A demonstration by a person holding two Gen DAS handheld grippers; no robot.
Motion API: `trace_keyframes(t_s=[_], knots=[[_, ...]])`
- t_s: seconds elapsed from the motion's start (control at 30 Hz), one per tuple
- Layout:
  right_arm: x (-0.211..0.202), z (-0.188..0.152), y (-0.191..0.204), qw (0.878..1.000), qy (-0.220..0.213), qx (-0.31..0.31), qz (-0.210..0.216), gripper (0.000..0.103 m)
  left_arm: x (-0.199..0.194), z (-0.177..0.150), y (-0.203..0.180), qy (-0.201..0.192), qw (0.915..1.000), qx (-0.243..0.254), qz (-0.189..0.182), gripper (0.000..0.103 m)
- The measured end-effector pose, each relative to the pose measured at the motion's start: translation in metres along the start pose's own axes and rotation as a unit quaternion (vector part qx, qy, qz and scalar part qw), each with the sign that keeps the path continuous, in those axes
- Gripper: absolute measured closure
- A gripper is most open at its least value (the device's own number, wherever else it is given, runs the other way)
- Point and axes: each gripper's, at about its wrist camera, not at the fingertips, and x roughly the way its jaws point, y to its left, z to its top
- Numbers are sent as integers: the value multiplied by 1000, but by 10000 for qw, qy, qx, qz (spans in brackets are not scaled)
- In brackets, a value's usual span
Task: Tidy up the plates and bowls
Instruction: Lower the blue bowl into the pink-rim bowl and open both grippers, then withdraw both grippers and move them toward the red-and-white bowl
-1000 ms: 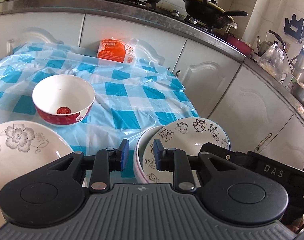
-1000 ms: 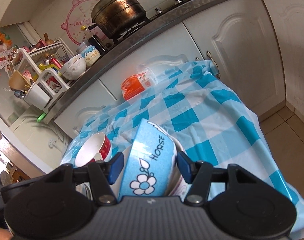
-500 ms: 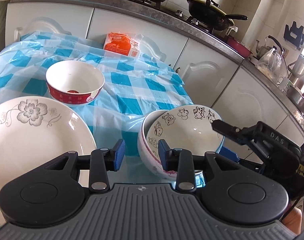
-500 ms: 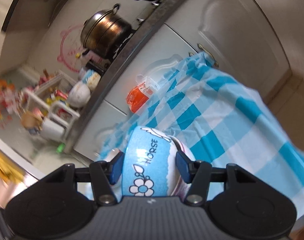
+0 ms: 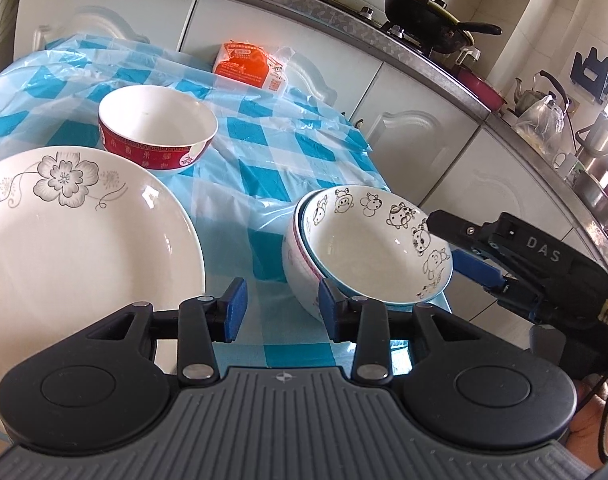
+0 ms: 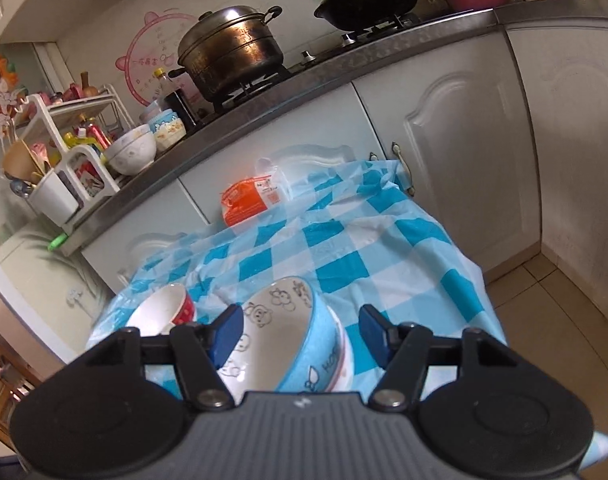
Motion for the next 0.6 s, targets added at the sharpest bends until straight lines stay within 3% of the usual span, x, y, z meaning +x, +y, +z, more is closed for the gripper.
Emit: trace_keyframes(t_s=[0.3,0.6], knots=[[13,-19,-24,9991,194,273,-259,39,2,-4,1,38,10000,-44,-40,55],[-18,-30,-19,9990,-179,191,-365,15,-14,-4,-7,-224,9995,174,149,41]])
